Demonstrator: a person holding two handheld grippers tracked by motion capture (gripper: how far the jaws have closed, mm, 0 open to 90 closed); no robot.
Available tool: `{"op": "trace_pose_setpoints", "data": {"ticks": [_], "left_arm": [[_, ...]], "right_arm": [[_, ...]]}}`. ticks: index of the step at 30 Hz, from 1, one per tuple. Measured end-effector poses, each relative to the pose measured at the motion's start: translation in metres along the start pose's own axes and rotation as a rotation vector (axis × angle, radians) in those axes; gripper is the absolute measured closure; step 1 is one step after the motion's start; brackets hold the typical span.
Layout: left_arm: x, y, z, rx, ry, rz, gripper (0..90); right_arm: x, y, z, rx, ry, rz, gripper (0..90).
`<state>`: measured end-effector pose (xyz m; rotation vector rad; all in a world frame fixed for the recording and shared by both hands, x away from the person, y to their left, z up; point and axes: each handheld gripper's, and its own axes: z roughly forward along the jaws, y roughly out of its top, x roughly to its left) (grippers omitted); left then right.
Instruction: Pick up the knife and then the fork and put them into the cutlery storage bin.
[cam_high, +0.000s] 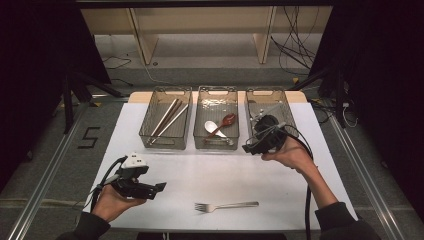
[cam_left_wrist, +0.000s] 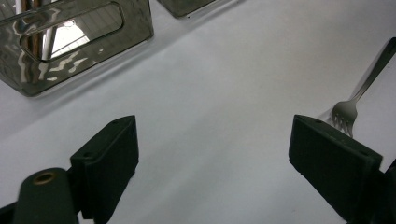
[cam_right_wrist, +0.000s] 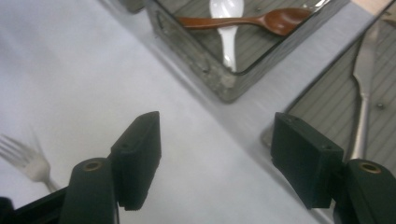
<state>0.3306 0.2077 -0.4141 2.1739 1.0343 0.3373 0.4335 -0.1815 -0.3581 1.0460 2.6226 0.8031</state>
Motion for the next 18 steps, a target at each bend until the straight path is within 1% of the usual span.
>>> {"op": "trace_pose_setpoints", "data": {"ticks": [3, 6, 7, 8, 10, 12, 18], "left_arm": [[0.000, 0.000, 0.000, 0.000, 0.001, -0.002, 15.5], [0.000, -0.001, 0.000, 0.002, 0.003, -0.001, 15.4], [0.000, 0.000, 0.000, 0.002, 0.004, 0.000, 15.4], [0.000, 0.000, 0.000, 0.001, 0.004, 0.000, 15.4], [-0.001, 0.000, 0.000, 0.004, 0.003, 0.004, 15.4], [-0.001, 0.000, 0.000, 0.005, 0.002, 0.003, 15.4], [-0.001, 0.000, 0.000, 0.001, 0.003, 0.006, 15.4]], "right_arm": [[0.010, -0.006, 0.001, 0.012, 0.026, -0.016, 33.2], [0.019, -0.012, 0.003, 0.011, 0.066, -0.004, 33.0], [0.021, -0.014, 0.005, 0.013, 0.071, -0.003, 33.0], [0.024, -0.016, 0.006, 0.027, 0.077, -0.014, 32.9], [0.029, -0.019, 0.009, 0.031, 0.083, -0.022, 32.9], [0.033, -0.021, 0.011, 0.037, 0.103, -0.027, 32.9], [0.048, -0.026, 0.018, 0.057, 0.124, -0.056, 32.9]]}}
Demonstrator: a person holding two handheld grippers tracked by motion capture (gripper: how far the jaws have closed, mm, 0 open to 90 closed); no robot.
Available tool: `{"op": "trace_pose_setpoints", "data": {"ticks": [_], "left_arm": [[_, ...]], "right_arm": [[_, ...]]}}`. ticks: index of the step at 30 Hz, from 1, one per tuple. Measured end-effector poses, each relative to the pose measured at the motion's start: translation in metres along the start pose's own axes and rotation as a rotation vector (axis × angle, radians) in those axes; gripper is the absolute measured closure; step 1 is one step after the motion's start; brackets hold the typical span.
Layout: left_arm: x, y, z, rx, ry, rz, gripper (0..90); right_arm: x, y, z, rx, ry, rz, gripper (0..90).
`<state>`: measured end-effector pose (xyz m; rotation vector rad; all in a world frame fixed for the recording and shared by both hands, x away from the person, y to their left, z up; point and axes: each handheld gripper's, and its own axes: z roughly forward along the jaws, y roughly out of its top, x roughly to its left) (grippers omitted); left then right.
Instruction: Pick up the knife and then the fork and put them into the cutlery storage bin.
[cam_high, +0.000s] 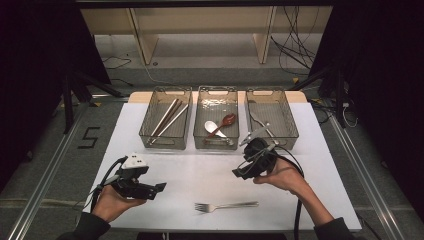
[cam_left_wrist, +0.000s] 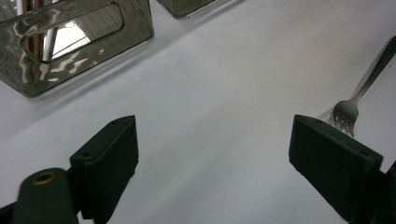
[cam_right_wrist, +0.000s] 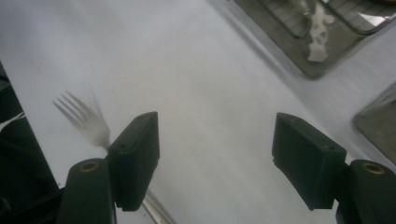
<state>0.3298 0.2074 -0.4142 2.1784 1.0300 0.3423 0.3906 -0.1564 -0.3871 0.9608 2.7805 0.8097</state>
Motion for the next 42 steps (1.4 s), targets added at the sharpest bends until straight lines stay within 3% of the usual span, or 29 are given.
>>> {"op": "trace_pose_setpoints", "data": {"ticks": [5, 16, 29, 42], "left_arm": [[0.000, 0.000, 0.000, -0.004, 0.000, 0.001, 15.4], [0.000, 0.000, 0.000, -0.003, 0.000, 0.000, 15.4], [-0.001, 0.000, 0.000, -0.001, 0.001, 0.002, 15.4], [0.000, -0.001, 0.000, 0.003, 0.000, 0.004, 15.4]], "right_arm": [[0.014, -0.004, 0.011, 0.049, 0.023, -0.045, 32.9], [0.039, -0.016, 0.032, 0.152, 0.022, -0.137, 33.6], [0.052, -0.025, 0.048, 0.234, 0.038, -0.187, 40.4], [0.057, -0.031, 0.064, 0.297, 0.038, -0.234, 56.4]]}}
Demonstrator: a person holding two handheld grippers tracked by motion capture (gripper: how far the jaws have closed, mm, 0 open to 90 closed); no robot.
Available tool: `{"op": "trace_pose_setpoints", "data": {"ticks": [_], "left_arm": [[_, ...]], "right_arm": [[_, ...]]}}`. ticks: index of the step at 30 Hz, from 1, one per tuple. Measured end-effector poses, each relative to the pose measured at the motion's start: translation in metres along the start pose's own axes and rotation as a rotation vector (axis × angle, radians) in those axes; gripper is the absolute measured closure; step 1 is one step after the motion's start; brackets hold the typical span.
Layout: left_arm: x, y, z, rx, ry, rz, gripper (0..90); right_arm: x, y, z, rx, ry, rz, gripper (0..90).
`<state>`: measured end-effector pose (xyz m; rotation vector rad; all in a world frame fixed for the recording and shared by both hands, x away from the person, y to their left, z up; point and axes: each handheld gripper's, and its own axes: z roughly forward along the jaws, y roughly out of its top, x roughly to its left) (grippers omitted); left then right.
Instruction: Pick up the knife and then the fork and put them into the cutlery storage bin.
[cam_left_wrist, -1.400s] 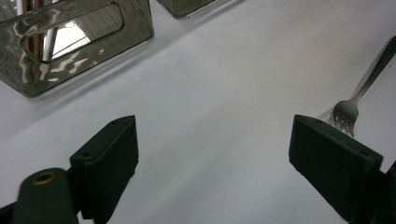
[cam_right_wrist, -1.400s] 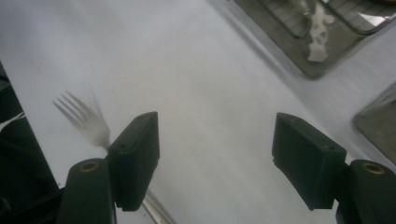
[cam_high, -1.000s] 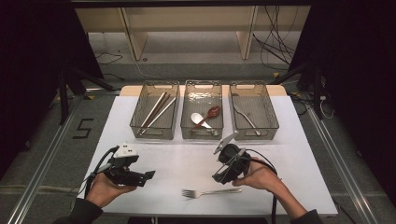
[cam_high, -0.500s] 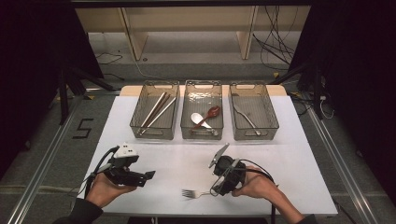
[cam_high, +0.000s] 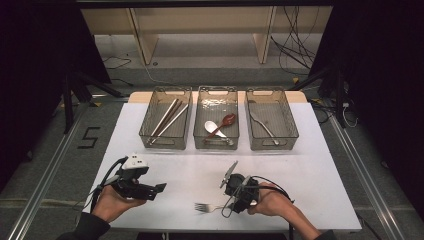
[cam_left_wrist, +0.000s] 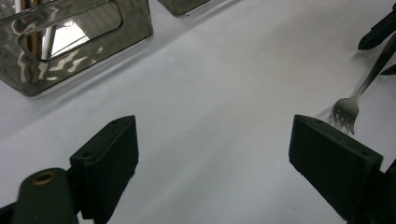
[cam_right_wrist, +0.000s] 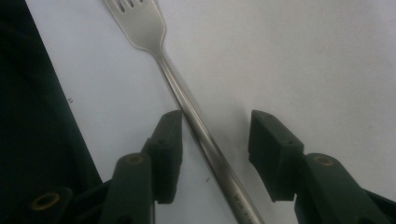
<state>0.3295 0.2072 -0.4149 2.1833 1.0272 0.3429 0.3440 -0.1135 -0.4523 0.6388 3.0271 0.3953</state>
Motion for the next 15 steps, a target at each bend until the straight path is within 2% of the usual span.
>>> {"op": "trace_pose_setpoints", "data": {"ticks": [9, 15], "left_arm": [[-0.0003, -0.0001, 0.0001, -0.001, -0.001, 0.001, 15.4], [-0.0003, -0.0001, 0.0002, -0.001, -0.002, 0.002, 15.4]], "right_arm": [[0.0041, 0.0012, 0.0036, 0.027, 0.005, -0.029, 62.2], [0.0068, 0.0020, 0.0055, 0.038, -0.019, -0.046, 65.3]]}}
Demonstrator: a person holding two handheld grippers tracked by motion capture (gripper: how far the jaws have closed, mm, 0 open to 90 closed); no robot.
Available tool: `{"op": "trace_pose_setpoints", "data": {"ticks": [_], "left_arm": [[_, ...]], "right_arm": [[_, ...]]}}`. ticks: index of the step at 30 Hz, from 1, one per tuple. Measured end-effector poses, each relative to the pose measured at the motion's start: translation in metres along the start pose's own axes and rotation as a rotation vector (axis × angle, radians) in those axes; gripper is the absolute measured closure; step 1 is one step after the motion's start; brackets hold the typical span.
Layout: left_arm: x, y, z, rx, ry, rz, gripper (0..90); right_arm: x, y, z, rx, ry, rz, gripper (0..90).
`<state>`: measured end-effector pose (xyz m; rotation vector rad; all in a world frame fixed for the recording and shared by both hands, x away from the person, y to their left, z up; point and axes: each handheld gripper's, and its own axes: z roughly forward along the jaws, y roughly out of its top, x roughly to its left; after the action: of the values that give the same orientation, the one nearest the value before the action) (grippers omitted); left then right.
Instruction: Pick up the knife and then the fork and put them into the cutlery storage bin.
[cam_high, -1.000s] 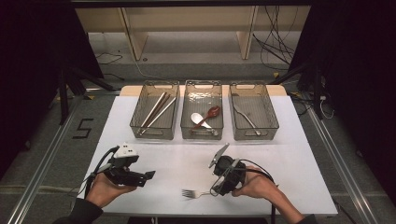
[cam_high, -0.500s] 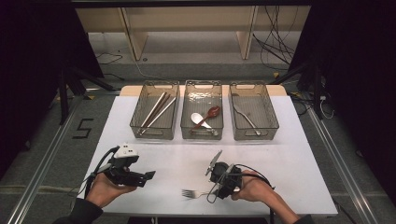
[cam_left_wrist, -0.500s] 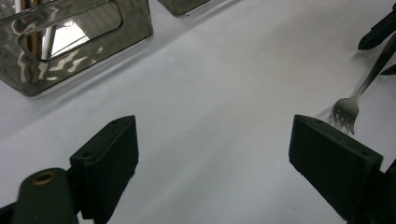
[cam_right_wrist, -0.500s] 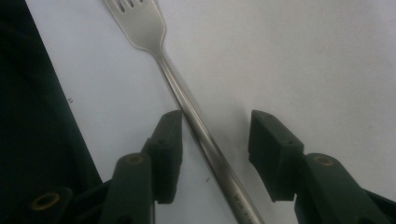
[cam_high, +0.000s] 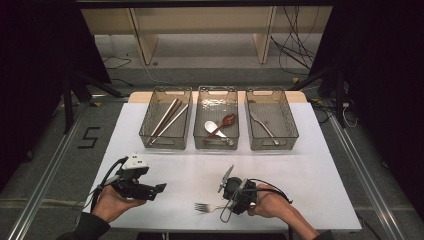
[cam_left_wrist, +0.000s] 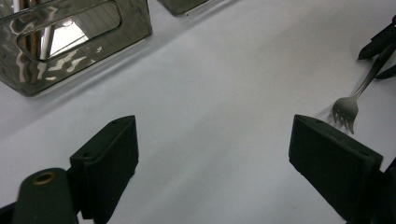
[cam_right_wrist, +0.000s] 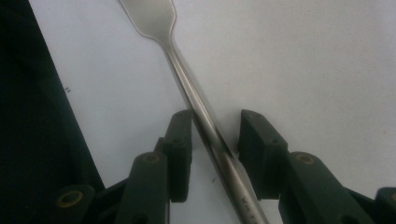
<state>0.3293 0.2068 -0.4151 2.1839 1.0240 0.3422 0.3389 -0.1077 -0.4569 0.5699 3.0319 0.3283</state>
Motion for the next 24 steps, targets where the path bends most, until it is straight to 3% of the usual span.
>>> {"op": "trace_pose_setpoints", "data": {"ticks": [10, 14, 24], "left_arm": [[-0.0003, -0.0002, -0.0003, 0.000, -0.001, -0.002, 15.5], [-0.0003, -0.0002, -0.0004, 0.001, -0.001, -0.002, 15.5], [-0.0003, -0.0002, -0.0005, -0.001, -0.001, 0.001, 15.5]], "right_arm": [[0.0044, 0.0023, -0.0002, 0.020, -0.012, -0.042, 73.2], [0.0052, 0.0027, -0.0002, 0.025, -0.001, -0.051, 82.2], [0.0037, 0.0022, -0.0008, 0.023, 0.011, -0.053, 83.4]]}}
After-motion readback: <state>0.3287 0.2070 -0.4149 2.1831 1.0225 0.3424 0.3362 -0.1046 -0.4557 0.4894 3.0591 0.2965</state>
